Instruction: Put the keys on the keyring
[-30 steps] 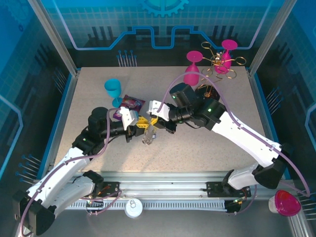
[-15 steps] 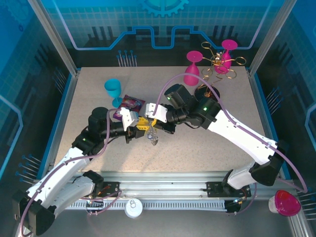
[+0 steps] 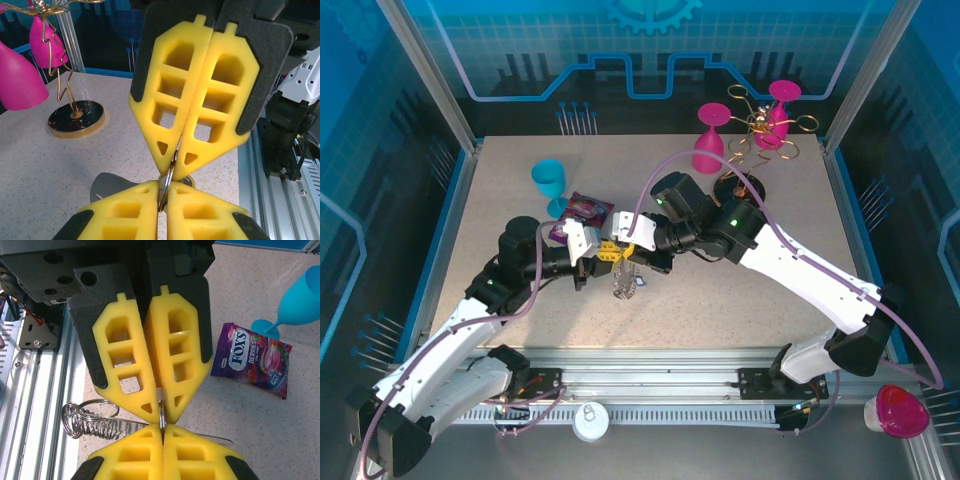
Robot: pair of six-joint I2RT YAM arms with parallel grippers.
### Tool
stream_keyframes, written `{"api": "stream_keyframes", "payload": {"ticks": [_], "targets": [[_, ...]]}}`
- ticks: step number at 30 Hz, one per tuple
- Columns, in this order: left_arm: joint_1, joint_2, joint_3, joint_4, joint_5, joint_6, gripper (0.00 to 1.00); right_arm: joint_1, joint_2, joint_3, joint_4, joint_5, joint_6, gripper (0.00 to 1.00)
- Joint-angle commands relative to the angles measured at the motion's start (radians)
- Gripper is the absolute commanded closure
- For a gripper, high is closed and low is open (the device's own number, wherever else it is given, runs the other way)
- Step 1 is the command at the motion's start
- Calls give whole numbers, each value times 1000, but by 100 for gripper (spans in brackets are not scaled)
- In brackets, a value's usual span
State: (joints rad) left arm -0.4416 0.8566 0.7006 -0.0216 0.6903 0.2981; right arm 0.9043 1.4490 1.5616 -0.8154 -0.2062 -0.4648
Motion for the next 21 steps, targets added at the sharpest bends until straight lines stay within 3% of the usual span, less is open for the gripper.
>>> {"api": "stream_keyframes", "payload": {"ticks": [1, 5, 9, 11, 15, 21], "targets": [[-4, 4, 39, 10, 29, 19, 92, 23, -4, 0, 61, -61, 2, 100], [-5, 0, 38, 5, 34, 26, 100, 12, -51, -61, 151, -72, 46, 100], [-5, -20, 12, 61, 29, 3, 100, -40, -157, -220, 341, -101, 158, 77], [-5, -33, -18, 139, 29, -42, 100, -85, -208, -317, 453, -158, 243, 71], [-5, -47, -60, 267, 43, -122, 100, -116, -251, -420, 584, -231, 334, 67], [-5, -47, -69, 298, 82, -151, 100, -119, -241, -429, 596, -268, 351, 66]]}}
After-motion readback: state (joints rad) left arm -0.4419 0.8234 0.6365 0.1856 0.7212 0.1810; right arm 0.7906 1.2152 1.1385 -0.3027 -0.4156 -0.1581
